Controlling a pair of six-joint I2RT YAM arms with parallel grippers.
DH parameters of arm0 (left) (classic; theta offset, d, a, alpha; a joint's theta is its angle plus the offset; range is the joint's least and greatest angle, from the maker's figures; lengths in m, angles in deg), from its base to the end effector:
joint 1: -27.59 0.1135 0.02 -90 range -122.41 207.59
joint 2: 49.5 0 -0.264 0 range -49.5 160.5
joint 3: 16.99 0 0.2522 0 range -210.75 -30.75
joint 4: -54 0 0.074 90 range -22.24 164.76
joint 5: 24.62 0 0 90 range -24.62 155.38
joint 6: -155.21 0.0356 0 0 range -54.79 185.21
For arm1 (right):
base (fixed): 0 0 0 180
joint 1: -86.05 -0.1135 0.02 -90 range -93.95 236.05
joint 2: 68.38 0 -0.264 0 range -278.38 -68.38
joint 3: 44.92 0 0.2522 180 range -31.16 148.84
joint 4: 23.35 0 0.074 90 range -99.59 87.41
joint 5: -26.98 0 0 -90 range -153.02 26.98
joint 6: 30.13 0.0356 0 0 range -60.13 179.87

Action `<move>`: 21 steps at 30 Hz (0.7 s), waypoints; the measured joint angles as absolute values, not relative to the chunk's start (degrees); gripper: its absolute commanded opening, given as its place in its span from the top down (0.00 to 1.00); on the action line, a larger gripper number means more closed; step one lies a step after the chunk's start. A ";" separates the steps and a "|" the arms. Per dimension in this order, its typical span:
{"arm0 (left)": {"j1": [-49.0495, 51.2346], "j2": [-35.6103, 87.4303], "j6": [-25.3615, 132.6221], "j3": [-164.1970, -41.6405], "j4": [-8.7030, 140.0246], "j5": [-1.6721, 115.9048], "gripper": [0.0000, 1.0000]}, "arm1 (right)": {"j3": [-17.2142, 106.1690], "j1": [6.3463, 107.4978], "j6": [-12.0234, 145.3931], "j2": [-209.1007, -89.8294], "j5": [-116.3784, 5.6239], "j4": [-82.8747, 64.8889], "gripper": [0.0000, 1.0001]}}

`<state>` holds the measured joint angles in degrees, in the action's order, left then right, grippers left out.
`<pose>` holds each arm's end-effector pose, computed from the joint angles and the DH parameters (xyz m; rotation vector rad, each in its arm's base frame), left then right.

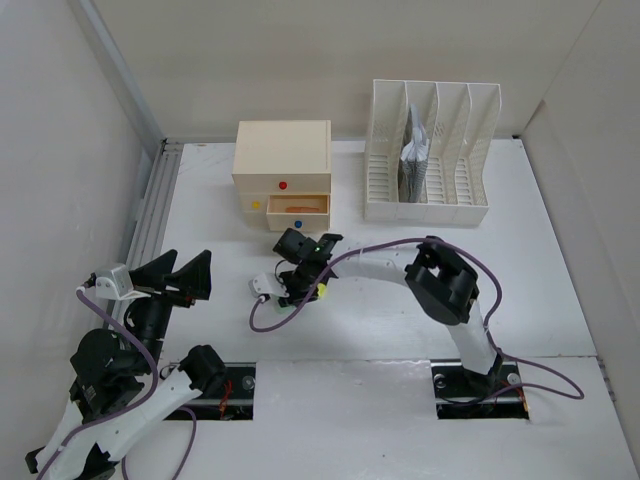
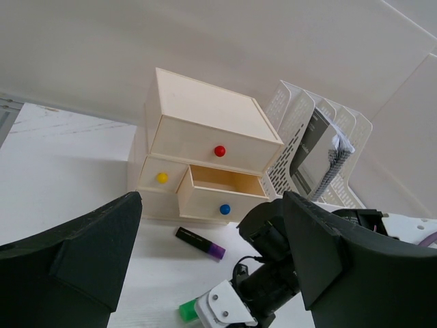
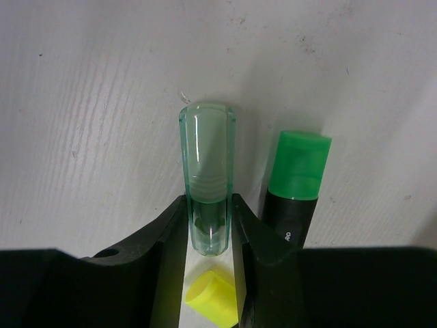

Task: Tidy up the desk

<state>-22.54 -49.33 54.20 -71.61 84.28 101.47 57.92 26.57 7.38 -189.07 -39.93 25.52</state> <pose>0.0138 0.0162 0.3616 -0.1561 1.2435 -0.5656 0.2099 0.3835 0.1652 -2.3048 1.4182 0.5852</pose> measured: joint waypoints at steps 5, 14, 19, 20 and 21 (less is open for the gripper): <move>-22.54 -49.33 54.20 -71.61 84.28 101.45 0.18 | 58.56 26.28 8.12 -188.96 -43.53 25.52 0.78; -22.54 -49.35 54.20 -71.61 84.28 101.43 0.18 | 62.34 26.35 8.87 -185.35 -52.41 25.94 0.78; -22.54 -49.35 54.20 -71.61 84.28 101.43 0.18 | 65.40 26.46 8.85 -182.29 -57.02 25.81 0.78; -22.54 -49.35 54.20 -71.61 84.28 101.43 0.18 | 66.18 26.48 8.82 -181.85 -57.67 25.85 0.78; -22.54 -49.35 54.20 -71.61 84.28 101.43 0.18 | 66.99 26.72 8.82 -181.53 -58.48 25.85 0.78</move>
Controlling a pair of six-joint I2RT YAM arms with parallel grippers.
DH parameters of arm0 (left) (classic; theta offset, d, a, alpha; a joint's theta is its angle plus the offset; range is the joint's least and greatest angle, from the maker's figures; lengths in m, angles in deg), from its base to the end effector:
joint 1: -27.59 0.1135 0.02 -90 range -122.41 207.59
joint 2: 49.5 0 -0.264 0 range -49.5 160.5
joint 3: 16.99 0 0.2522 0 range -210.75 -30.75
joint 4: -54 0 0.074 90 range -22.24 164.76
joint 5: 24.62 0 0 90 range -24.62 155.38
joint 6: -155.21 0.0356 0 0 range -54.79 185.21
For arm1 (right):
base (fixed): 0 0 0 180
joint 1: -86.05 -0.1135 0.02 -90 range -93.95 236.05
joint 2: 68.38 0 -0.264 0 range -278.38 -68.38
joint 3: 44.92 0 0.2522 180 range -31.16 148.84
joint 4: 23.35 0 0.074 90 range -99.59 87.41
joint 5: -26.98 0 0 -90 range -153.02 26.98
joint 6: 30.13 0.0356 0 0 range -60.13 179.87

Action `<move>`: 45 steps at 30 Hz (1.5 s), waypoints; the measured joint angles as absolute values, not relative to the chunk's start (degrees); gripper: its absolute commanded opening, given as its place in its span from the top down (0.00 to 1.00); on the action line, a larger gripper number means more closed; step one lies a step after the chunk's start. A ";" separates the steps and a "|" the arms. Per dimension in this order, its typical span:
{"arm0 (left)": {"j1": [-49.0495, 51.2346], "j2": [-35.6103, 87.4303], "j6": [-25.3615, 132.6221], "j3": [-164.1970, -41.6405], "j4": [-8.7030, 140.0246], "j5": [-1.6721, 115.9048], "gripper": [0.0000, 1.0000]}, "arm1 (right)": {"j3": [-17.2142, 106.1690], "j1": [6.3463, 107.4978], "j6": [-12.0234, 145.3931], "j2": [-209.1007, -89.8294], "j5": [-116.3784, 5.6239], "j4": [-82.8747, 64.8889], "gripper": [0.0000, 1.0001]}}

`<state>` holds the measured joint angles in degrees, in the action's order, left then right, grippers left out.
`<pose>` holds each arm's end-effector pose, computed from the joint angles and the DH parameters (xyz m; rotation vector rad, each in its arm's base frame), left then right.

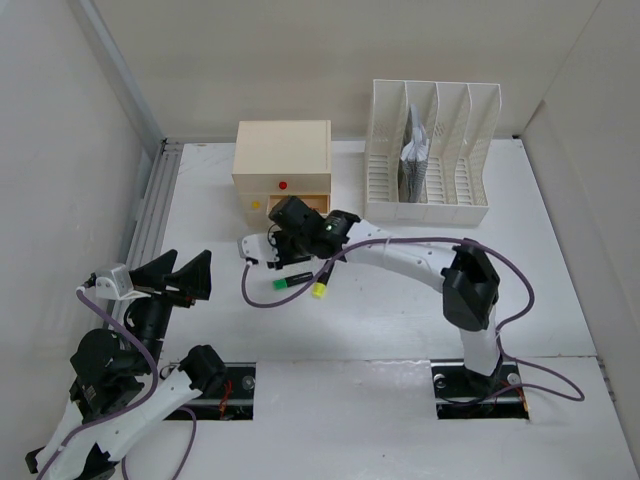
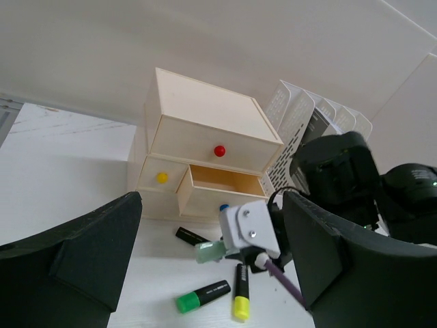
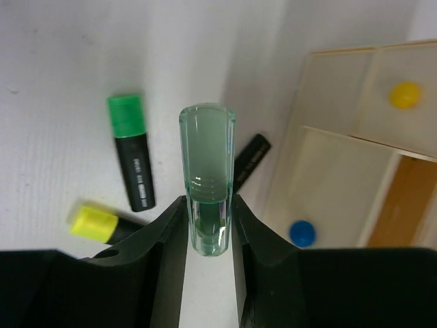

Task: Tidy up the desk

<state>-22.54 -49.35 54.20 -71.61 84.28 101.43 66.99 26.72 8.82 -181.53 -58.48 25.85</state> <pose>0.0137 0.0163 0.3616 -0.1557 1.2431 -0.5662 0.2249 0.3848 0.2664 -2.0346 1.3720 0.1607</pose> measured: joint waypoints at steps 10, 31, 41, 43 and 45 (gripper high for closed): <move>-22.54 -49.35 54.20 -71.61 84.28 101.43 0.18 | 71.14 31.64 8.85 -180.57 -66.94 21.04 0.78; -22.54 -49.33 54.20 -71.61 84.28 101.41 0.18 | 72.22 35.85 9.63 -180.57 -72.71 16.85 0.52; -22.54 -49.35 54.20 -71.61 84.28 101.41 0.18 | 72.19 36.40 12.63 -180.48 -71.09 15.51 0.96; -22.54 -49.33 54.20 -71.61 84.28 101.41 0.18 | 72.19 36.84 13.81 -180.13 -68.08 15.69 1.00; -22.54 -49.35 54.20 -71.61 84.28 101.41 0.18 | 72.19 37.56 14.86 -179.47 -63.60 16.56 1.00</move>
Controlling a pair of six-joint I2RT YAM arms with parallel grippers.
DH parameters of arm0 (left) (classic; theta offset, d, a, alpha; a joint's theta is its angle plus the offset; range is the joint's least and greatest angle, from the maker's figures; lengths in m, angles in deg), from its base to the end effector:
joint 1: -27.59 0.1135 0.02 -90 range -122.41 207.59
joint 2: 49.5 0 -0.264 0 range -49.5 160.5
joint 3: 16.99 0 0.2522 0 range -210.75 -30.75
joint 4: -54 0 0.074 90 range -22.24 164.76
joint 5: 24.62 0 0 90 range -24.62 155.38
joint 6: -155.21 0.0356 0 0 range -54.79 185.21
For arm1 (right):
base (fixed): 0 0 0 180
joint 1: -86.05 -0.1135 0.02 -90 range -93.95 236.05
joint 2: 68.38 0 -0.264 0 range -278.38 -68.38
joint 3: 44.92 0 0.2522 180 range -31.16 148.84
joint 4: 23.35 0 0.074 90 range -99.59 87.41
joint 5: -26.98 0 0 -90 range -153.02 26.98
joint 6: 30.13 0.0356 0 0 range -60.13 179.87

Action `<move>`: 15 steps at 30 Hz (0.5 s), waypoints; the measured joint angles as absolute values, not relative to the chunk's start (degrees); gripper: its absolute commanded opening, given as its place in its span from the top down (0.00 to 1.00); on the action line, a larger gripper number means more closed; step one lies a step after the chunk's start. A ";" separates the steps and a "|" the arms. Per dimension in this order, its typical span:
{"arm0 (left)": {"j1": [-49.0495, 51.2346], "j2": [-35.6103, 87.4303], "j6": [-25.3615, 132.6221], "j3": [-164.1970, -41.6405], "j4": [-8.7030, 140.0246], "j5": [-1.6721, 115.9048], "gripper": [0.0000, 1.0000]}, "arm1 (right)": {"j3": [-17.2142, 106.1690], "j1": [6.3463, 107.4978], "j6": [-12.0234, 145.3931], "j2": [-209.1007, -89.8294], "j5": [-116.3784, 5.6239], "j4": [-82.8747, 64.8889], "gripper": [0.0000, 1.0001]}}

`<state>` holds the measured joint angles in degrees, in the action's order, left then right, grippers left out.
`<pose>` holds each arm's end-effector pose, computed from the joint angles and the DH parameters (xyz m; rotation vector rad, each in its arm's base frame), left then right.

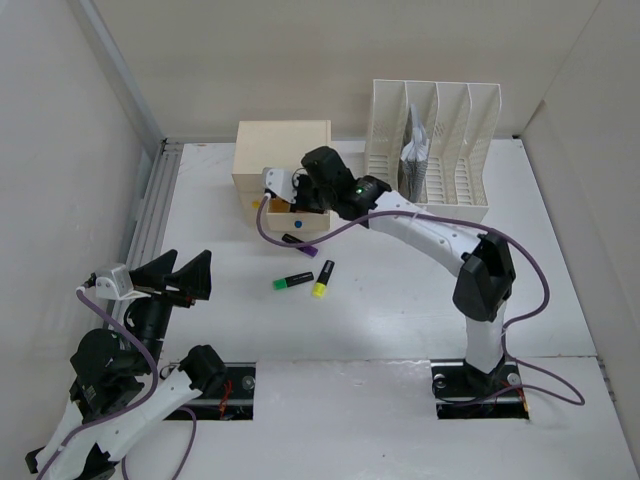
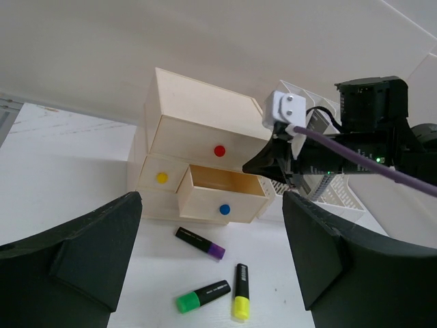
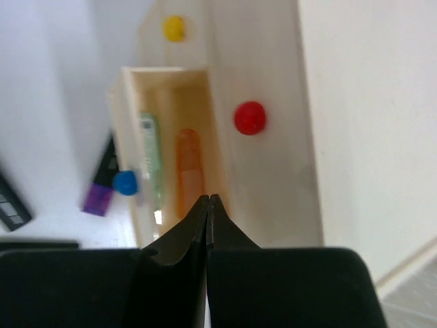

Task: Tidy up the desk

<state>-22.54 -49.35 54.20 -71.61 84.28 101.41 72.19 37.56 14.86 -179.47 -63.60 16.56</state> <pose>0.0137 0.0162 0.3616 -0.1554 1.2431 -0.5664 0.3030 0.3418 0.3252 -1.5710 1.4859 0.0241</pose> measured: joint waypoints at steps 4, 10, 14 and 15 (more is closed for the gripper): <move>-22.54 -49.35 54.23 -71.61 84.28 101.41 0.19 | 72.19 39.05 15.75 -178.27 -51.64 20.24 1.00; -22.54 -49.35 54.23 -71.61 84.28 101.41 0.19 | 72.19 39.48 15.07 -179.01 -41.50 26.81 1.00; -22.54 -49.33 54.23 -71.61 84.28 101.45 0.19 | 72.17 39.44 14.83 -180.70 -40.56 28.39 1.00; -22.54 -49.33 54.23 -71.61 84.28 101.45 0.19 | 72.13 39.44 14.97 -181.24 -41.41 28.32 1.00</move>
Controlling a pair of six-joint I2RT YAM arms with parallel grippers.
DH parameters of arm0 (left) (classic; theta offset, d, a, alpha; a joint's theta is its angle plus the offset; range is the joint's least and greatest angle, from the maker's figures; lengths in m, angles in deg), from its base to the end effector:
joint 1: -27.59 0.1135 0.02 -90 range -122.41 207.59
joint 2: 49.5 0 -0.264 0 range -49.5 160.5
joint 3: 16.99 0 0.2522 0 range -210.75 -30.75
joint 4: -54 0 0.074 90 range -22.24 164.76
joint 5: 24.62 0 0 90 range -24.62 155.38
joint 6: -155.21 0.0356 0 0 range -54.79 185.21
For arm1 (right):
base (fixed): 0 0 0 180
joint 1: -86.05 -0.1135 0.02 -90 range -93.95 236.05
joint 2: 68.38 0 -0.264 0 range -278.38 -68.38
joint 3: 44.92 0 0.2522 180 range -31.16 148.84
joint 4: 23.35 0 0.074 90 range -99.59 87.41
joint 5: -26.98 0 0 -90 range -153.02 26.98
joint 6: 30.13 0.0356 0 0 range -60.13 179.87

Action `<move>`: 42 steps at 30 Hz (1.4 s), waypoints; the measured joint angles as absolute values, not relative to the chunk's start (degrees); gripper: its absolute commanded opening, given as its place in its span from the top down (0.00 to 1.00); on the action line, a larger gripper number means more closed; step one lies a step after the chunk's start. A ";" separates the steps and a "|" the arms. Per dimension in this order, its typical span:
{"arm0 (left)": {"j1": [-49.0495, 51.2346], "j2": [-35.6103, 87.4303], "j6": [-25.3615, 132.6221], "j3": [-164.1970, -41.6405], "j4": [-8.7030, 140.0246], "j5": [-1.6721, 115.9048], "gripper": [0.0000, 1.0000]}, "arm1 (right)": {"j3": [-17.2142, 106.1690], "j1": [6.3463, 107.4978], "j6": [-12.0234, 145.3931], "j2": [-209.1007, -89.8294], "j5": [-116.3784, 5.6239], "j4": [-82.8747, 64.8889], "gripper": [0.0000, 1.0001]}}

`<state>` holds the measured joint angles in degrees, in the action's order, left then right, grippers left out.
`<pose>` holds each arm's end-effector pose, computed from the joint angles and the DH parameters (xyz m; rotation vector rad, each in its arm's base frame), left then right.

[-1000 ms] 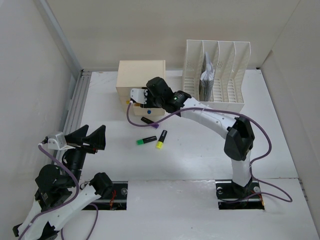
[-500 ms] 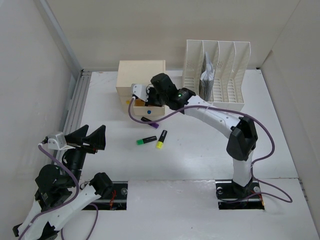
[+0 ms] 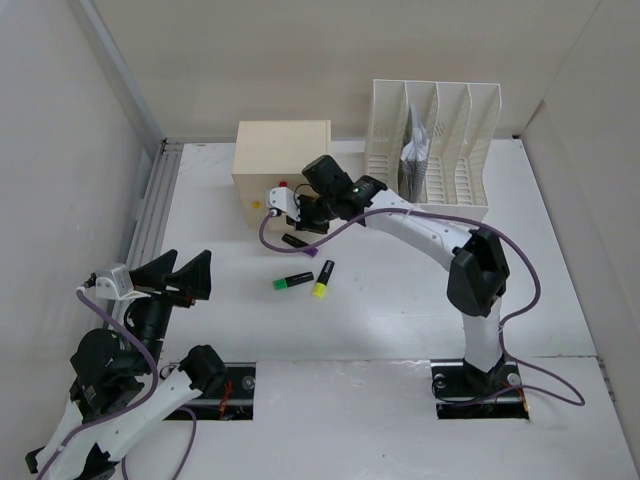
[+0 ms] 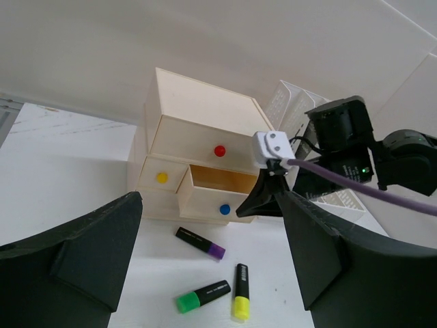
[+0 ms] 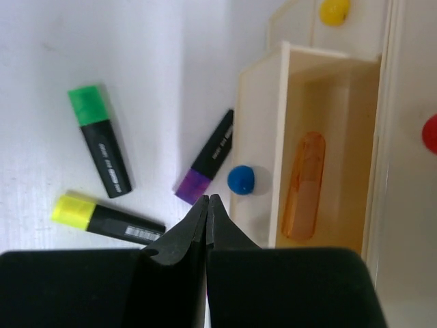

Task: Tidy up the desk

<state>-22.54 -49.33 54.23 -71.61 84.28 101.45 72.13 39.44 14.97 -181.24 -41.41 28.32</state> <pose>0.0138 0.0162 0.3616 -0.1555 1.2435 -0.5653 0.2972 0.3335 0.2963 -1.8184 1.5257 0.4655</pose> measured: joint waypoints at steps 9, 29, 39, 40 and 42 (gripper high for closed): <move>-22.54 -49.35 54.23 -71.61 84.28 101.45 0.21 | 67.41 39.09 18.81 -183.97 -60.95 19.25 1.00; -22.32 -49.33 54.20 -71.61 84.30 101.61 0.21 | 65.86 38.94 15.64 -184.72 -60.19 15.58 0.59; -21.79 -27.67 44.87 -78.32 79.86 101.52 0.12 | 55.32 38.52 16.63 -160.72 -65.98 9.83 0.00; -21.79 -25.22 43.08 -77.62 78.51 101.26 0.12 | 55.47 39.61 17.98 -158.93 -67.05 8.39 0.00; -21.79 -20.83 38.66 -74.91 75.03 100.71 0.15 | 55.47 43.24 21.19 -155.63 -67.90 6.09 0.38</move>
